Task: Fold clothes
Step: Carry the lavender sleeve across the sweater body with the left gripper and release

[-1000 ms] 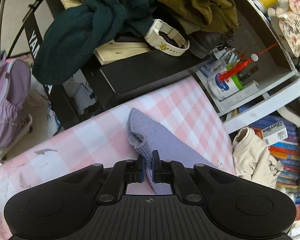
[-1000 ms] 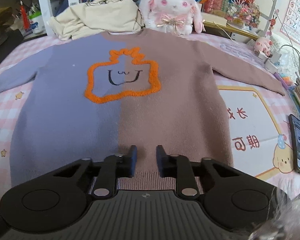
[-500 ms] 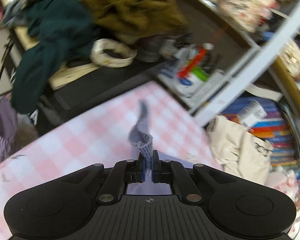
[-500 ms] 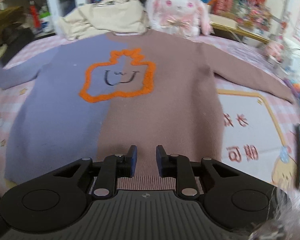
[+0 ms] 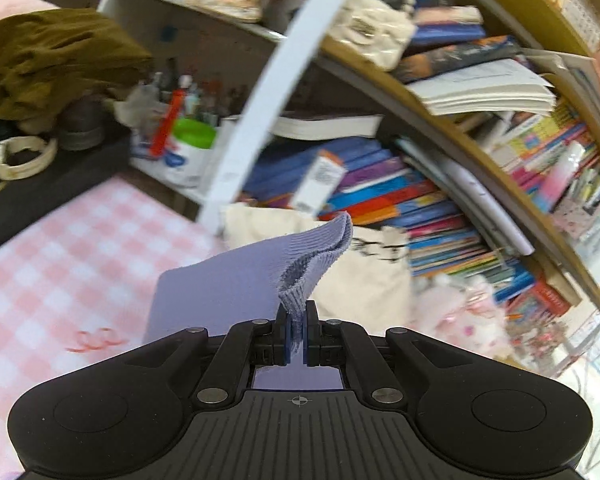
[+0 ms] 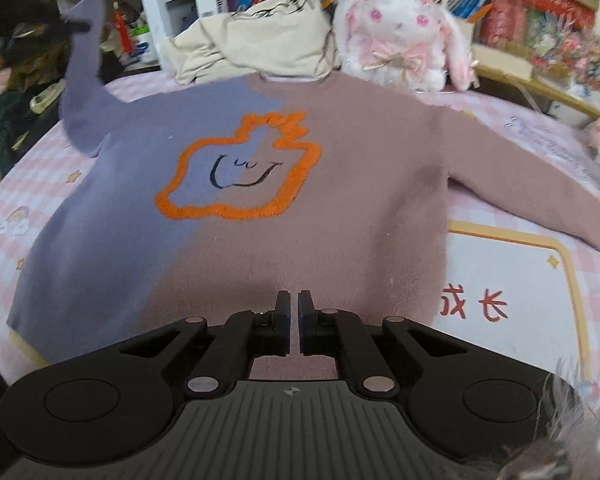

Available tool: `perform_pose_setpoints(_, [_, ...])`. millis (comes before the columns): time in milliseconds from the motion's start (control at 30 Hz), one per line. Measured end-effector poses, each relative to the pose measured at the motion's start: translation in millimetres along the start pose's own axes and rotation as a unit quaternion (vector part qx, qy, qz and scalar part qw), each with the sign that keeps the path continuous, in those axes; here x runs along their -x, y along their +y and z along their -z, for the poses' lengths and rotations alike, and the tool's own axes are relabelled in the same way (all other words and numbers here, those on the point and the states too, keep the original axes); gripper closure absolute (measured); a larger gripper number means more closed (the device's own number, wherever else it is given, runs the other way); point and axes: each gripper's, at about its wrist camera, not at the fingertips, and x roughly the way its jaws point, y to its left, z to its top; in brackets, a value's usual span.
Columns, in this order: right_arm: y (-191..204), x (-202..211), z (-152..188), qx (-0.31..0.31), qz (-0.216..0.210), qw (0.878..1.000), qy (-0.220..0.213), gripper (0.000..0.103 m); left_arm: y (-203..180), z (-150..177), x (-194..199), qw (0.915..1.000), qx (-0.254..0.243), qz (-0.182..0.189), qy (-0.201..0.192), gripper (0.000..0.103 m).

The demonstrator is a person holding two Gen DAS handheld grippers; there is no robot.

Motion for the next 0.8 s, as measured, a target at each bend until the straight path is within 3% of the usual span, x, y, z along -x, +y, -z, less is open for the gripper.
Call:
perform_pose_setpoints(367, [-38.1,-6.7,4.5,0.008,-0.070,0.997,0.019,0.098,-97.9,2.6,-21.7,0.9989,-0.039,0.025,0.006,0.100])
perform_pose_setpoints(633, [-58.3,-3.6,11.2,0.016,-0.092,0.995,0.027,0.098,-141.0,21.4,-48.6,0.9969,-0.052,0.046,0.037,0.100])
perform_pose_setpoints(800, [-67.8,-2.3,13.0,0.015,-0.100,0.995,0.027,0.098,-158.4,38.3,-68.6,0.9943,-0.077,0.031,0.067,0.099])
